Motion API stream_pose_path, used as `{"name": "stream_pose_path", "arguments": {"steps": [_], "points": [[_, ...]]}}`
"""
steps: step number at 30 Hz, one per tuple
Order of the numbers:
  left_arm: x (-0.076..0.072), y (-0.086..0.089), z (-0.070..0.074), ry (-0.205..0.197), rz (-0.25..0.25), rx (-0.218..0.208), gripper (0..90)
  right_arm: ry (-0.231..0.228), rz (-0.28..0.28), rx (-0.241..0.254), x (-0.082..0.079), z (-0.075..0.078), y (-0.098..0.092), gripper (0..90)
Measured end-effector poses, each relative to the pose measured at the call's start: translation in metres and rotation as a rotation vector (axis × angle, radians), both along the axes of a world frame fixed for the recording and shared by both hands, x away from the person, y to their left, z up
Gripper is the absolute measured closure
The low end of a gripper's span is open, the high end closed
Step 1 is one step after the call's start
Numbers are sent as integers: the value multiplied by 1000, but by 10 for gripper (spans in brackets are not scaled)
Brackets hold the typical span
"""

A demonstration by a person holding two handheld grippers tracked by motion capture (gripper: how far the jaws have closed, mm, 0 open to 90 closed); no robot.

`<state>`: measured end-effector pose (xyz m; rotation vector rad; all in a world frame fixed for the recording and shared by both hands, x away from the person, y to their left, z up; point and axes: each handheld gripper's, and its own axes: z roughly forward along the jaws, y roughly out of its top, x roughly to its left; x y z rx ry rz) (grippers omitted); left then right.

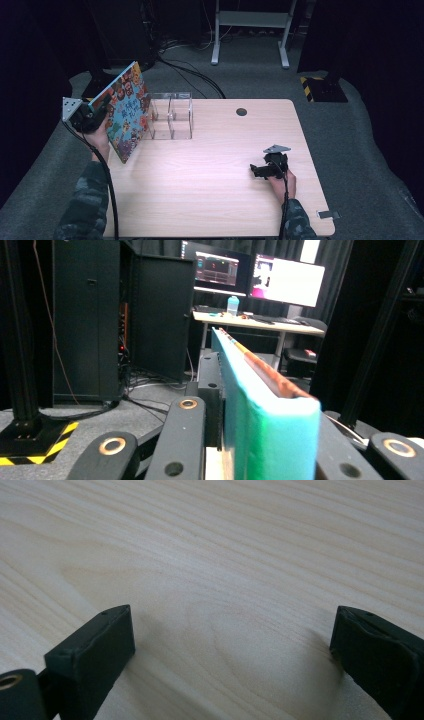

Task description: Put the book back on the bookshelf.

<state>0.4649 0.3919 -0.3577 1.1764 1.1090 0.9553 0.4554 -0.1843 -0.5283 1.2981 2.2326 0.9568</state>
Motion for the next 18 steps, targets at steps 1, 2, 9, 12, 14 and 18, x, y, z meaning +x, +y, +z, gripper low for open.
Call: {"name": "stream_pose_path", "arguments": {"steps": [1, 2, 9, 12, 14, 18], "points": [[0, 0, -1, 0, 5, -3, 796, 3, -3, 0, 0, 0, 0, 34], [0, 0, -2, -6, 7, -13, 796, -2, 3, -2, 0, 0, 0, 34], [-3, -4, -9, -25, 29, -22, 795, 1, 2, -3, 0, 0, 0, 34], [-5, -6, -15, -30, 35, -35, 794, -7, 6, -6, 1, 0, -1, 35], [-7, -6, -19, -39, 40, -48, 793, -4, 7, -8, 0, 0, -1, 35], [-9, -5, -24, -44, 52, -84, 790, -3, 6, -6, 0, 0, -1, 36]]}}
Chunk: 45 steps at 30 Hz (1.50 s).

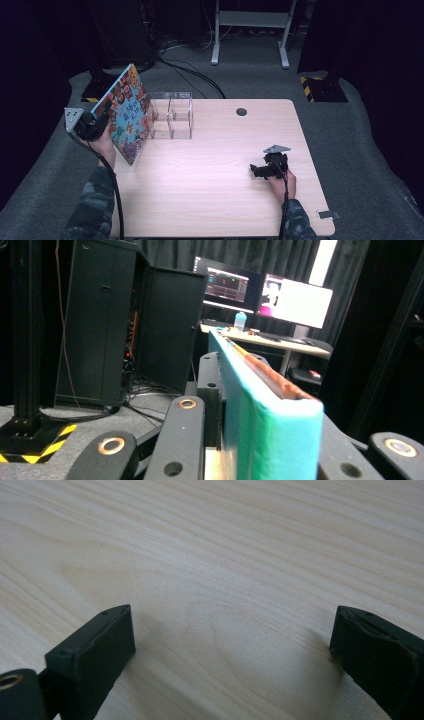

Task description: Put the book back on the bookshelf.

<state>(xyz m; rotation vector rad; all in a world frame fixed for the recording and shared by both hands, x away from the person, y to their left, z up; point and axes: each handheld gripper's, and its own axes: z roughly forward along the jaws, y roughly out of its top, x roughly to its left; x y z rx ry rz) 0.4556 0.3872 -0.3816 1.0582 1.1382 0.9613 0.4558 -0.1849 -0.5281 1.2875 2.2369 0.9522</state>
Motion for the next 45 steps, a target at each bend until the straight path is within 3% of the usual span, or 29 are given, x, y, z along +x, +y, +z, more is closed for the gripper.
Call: {"name": "stream_pose_path", "arguments": {"steps": [8, 20, 23, 28, 36, 45], "points": [[-7, 9, -9, 8, 16, -39, 792, -1, -2, 1, 0, 0, 0, 36], [-16, 23, -10, 64, 12, -9, 767, 3, -8, 5, -1, 0, 0, 37], [-19, 25, -8, 51, -3, -4, 722, 5, -11, 6, -1, 0, 1, 37], [-24, 26, 1, 74, -19, 40, 591, 5, -11, 6, -1, 0, 1, 37], [-37, 26, 12, 200, -28, 150, 321, 2, -7, 4, -1, 0, 0, 37], [-51, 28, 8, 296, -57, 194, 146, 2, -7, 4, -1, 0, 0, 37]]}}
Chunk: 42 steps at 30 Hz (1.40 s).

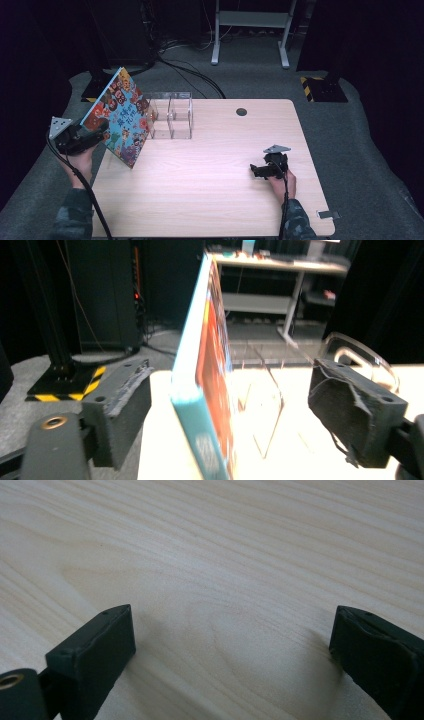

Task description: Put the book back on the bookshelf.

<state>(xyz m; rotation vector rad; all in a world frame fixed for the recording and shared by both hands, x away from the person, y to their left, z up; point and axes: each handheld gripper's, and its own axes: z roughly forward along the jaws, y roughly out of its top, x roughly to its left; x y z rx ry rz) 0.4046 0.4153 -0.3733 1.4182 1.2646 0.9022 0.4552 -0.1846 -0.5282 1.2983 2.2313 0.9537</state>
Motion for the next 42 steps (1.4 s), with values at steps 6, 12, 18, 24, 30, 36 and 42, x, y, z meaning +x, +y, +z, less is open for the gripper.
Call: {"name": "stream_pose_path", "arguments": {"steps": [6, 12, 18, 24, 30, 36, 42], "points": [[-11, -3, -12, 42, -12, 26, 122, 0, -1, 0, 0, 0, 0, 38], [-18, -9, -30, 95, -24, 43, 89, 0, 0, 0, 0, 0, 0, 37], [-23, -16, -55, 164, -34, 74, 54, 0, 0, 0, 0, 0, 0, 38], [-26, -24, -86, 233, -43, 85, 31, 0, 0, 0, 0, 0, 0, 37], [-23, -41, -121, 334, -90, 122, 22, 0, 0, 0, 0, 0, 0, 37], [-25, -60, -145, 387, -128, 178, 24, 1, 0, 0, 0, 0, 0, 38], [-23, -71, -158, 452, -163, 237, 30, -1, -1, 0, 0, 0, 0, 38]]}}
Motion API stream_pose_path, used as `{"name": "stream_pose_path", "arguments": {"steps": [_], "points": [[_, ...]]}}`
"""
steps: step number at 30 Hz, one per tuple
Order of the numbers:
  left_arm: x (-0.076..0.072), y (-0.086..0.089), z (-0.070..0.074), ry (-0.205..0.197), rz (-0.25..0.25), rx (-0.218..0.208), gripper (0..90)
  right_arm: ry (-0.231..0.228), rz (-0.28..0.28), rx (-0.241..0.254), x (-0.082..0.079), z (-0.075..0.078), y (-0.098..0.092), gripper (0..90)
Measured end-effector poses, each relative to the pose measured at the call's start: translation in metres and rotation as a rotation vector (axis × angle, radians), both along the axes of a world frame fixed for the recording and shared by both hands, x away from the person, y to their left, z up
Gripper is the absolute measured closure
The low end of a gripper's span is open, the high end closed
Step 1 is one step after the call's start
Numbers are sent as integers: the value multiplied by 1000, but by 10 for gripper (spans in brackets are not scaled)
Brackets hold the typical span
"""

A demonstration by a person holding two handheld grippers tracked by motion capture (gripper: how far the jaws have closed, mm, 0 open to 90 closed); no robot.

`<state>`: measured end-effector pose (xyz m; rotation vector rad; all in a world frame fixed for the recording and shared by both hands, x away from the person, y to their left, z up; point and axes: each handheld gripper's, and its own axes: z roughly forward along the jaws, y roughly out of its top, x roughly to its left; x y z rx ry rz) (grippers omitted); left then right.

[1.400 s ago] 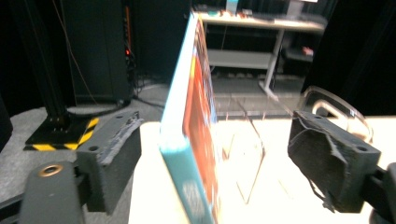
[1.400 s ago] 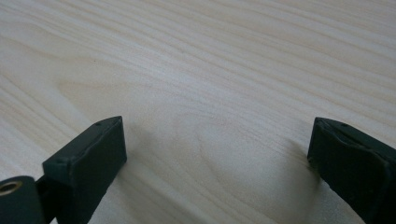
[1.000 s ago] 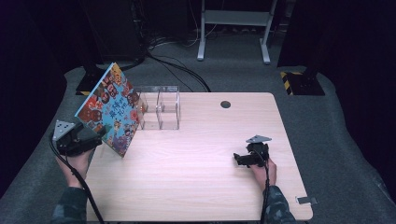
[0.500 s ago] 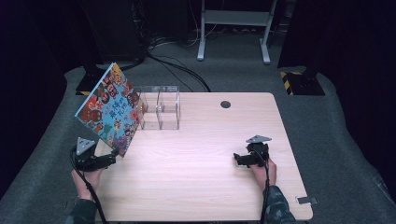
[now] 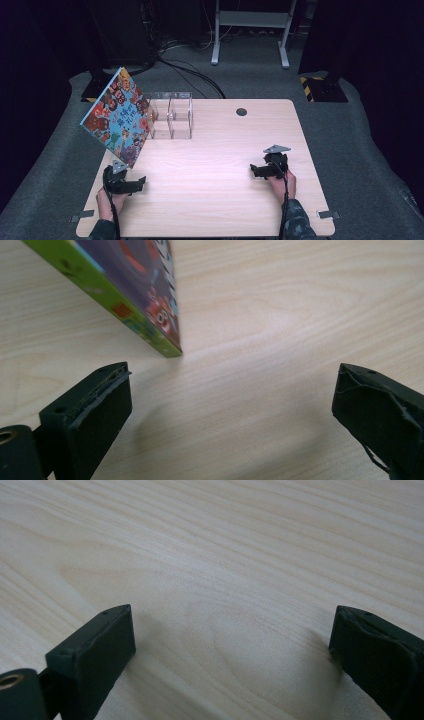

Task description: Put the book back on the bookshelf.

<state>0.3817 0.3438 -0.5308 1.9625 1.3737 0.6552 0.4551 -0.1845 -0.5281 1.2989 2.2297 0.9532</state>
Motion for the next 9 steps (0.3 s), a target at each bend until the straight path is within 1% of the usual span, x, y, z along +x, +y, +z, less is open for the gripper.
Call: {"name": "stream_pose_path", "arguments": {"steps": [1, 3, 4, 5, 6, 7, 9], "points": [[1, -1, -2, 6, -11, -14, 28, 2, -2, 1, 0, 0, 0, 38], [1, -4, -1, 11, -15, -6, 29, -1, -1, -1, 0, 0, 0, 39], [1, -5, -1, 2, -17, -4, 29, 1, -3, 1, 0, 0, 0, 39], [1, -6, -2, 3, -22, -11, 31, 2, 0, -2, 0, 0, 0, 39], [1, -5, 0, 26, -32, -7, 32, 3, -3, 0, 0, 0, 0, 39], [2, -5, -1, 21, -37, -22, 32, 3, -3, -1, 0, 0, 0, 39], [3, -5, -2, 20, -38, -25, 31, 3, -3, -1, 0, 0, 0, 38]]}}
